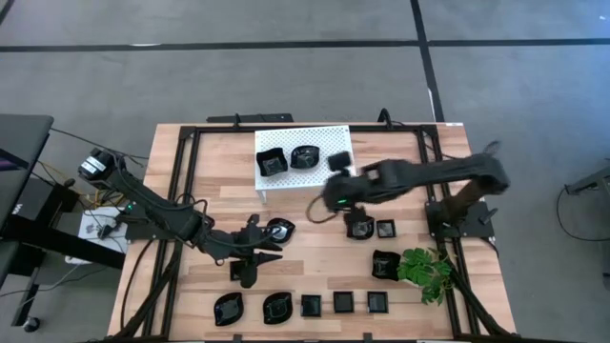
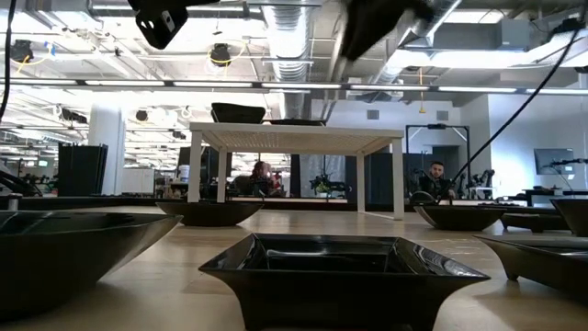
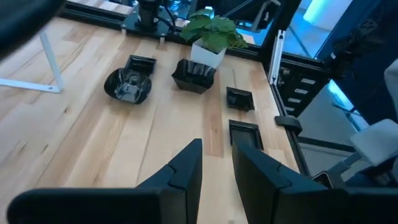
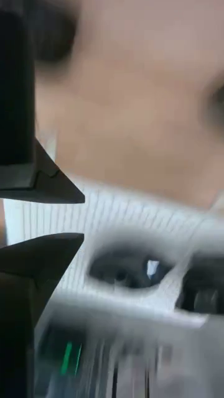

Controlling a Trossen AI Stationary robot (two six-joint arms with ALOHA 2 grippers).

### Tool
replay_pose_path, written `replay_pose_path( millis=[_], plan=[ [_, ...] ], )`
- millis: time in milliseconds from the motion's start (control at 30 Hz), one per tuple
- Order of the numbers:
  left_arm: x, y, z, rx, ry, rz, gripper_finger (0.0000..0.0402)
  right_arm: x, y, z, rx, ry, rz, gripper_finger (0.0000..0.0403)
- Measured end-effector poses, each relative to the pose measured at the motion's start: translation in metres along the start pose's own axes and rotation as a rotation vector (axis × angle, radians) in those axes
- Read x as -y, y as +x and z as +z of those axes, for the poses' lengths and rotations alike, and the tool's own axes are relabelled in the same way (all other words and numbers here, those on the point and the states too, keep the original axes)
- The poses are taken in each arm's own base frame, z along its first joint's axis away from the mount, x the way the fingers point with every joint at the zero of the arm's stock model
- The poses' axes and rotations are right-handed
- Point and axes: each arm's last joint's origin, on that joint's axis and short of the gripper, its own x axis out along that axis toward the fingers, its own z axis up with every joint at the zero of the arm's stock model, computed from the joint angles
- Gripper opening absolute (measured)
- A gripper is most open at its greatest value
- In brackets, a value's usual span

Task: Pick & Place Mini shaped plates
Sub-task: Stack the black leaf shaped plate on top of the black leaf shaped plate on the shelf

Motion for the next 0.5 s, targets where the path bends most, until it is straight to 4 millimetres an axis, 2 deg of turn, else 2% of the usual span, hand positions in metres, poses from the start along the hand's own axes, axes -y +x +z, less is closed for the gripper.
replay_pose_path(
  millis=[100,200,333,500],
  plan=[
    [-0.001,0.004,-0.001,-0.001,0.029,0.007,0.009,-0.002,-0.032,-0.018,0.256,0.138,0.228,0.0075],
    [-0.002,0.014,-0.01,-0.034,0.12,0.028,0.009,-0.014,-0.037,-0.038,0.503,0.161,0.307,0.0072],
    [-0.006,0.033,-0.027,-0.107,0.173,0.068,0.0097,-0.046,-0.016,-0.07,0.658,0.238,0.328,0.0072],
    [-0.011,0.048,-0.045,-0.195,0.269,0.099,0.0129,-0.084,0.022,-0.094,0.838,0.27,0.3,0.0072]
  ],
)
